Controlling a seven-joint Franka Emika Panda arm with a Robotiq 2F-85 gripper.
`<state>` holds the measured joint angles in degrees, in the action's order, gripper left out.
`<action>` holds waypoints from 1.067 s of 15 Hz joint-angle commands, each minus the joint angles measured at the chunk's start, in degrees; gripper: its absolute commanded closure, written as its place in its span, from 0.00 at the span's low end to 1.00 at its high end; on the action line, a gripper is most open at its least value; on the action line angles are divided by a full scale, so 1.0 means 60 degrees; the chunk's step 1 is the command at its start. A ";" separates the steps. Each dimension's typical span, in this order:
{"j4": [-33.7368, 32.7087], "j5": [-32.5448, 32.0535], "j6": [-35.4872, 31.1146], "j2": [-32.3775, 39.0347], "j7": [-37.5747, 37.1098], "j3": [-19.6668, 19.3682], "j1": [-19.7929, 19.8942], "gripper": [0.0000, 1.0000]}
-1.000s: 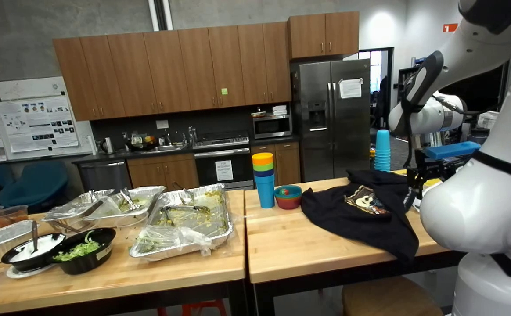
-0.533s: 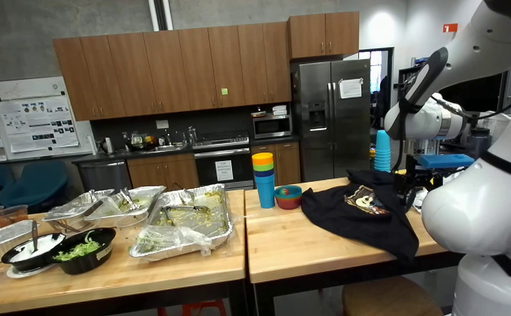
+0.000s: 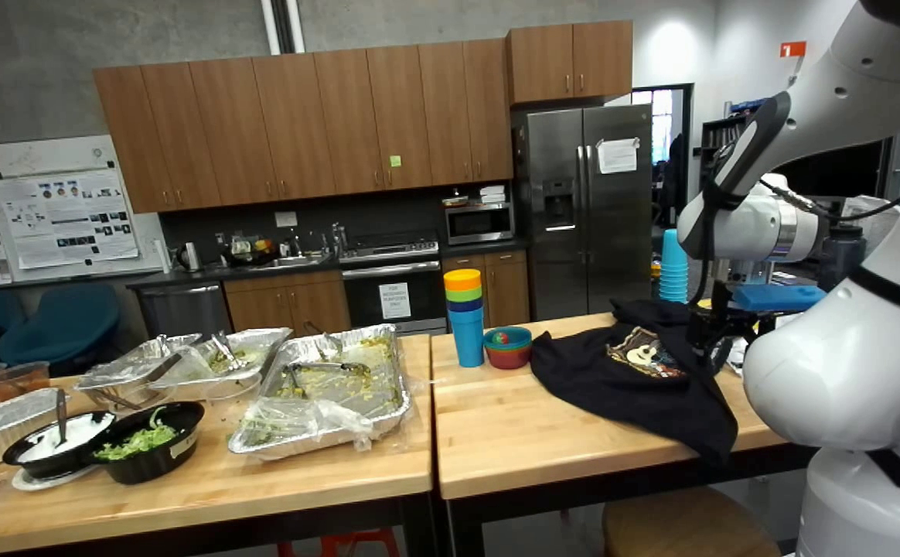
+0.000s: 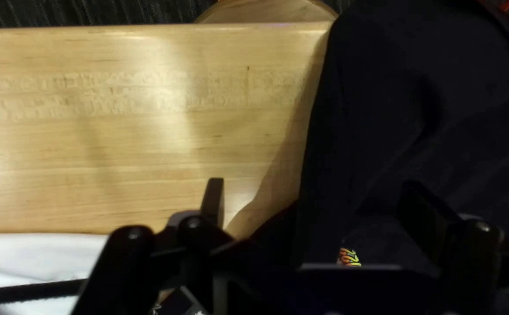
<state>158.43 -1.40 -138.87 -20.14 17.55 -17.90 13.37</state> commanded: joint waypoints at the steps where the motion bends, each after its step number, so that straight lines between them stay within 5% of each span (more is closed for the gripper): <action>1: 0.0055 0.0652 -0.0430 0.0369 0.0007 -0.0033 -0.0262 0.00; 14: 0.0071 0.1210 -0.1971 0.1488 -0.0407 0.0383 -0.0529 0.00; 15: 0.0060 0.1247 -0.2102 0.1538 -0.0433 0.0419 -0.0551 0.25; 16: 0.0081 0.1254 -0.2119 0.1544 -0.0460 0.0461 -0.0561 0.26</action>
<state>158.95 4.88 -149.61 -11.78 16.04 -15.90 10.78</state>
